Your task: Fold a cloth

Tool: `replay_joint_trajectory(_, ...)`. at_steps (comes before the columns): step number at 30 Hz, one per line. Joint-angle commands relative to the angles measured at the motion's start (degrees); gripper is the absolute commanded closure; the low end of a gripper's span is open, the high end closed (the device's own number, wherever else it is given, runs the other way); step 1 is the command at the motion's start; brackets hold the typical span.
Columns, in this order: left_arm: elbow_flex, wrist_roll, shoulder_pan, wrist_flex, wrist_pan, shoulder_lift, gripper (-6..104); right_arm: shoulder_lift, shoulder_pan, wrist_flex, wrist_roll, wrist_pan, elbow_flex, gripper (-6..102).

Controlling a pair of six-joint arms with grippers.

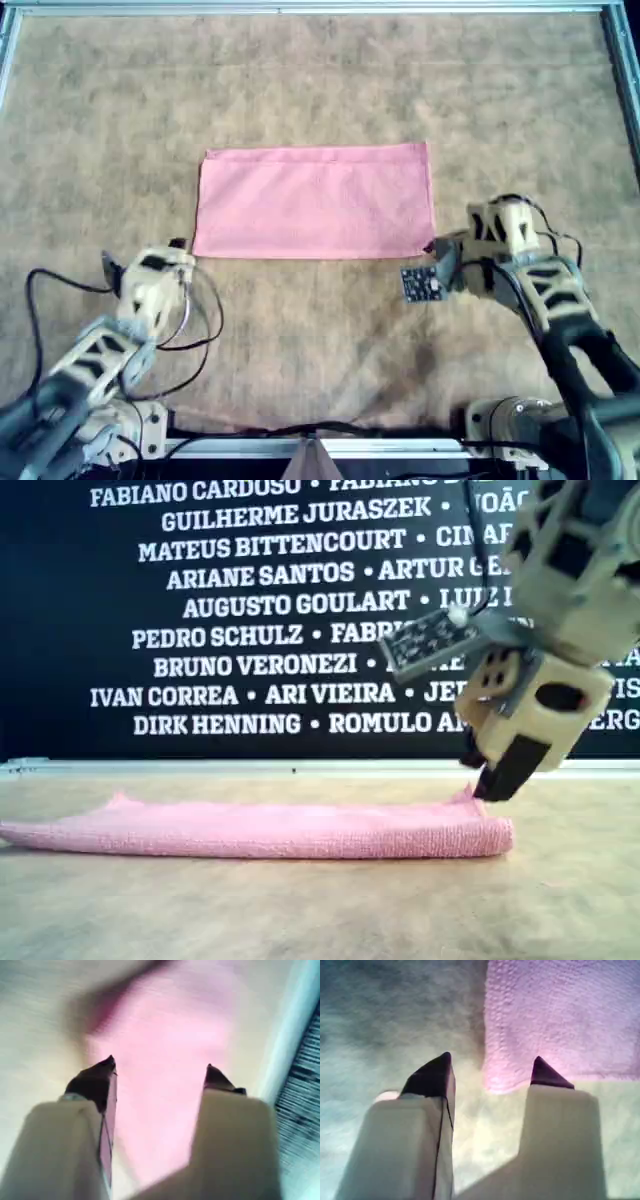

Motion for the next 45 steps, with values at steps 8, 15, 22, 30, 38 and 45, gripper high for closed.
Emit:
replay_joint_trajectory(8, 12.9, 0.2, 1.2, -0.7, -0.7, 41.0, 34, 30.9, -2.2, 0.2, -11.25, 0.0, 11.4, 32)
replay_joint_trajectory(15, 12.9, 0.2, 11.2, -0.7, -1.0, 40.6, 34, 41.3, -11.7, -7.6, -12.30, -0.1, 18.4, 32)
replay_joint_trajectory(22, 13.0, 0.2, 14.9, -0.6, 0.0, 40.6, 34, 41.7, -11.6, -20.4, -12.22, -0.9, 31.1, 32)
replay_joint_trajectory(30, 13.0, 0.2, 14.2, -0.6, 0.1, 38.7, 34, 39.9, -11.2, -24.6, -11.51, -0.9, 35.2, 33)
replay_joint_trajectory(38, 13.0, 0.2, 14.2, -0.6, 0.1, 38.5, 34, 23.8, -10.5, -24.7, -11.87, -1.1, 28.0, 32)
replay_joint_trajectory(45, 13.0, 0.2, 14.2, -0.6, 0.1, 38.5, 34, -3.9, -10.5, -24.8, -11.16, -1.1, 10.9, 31)
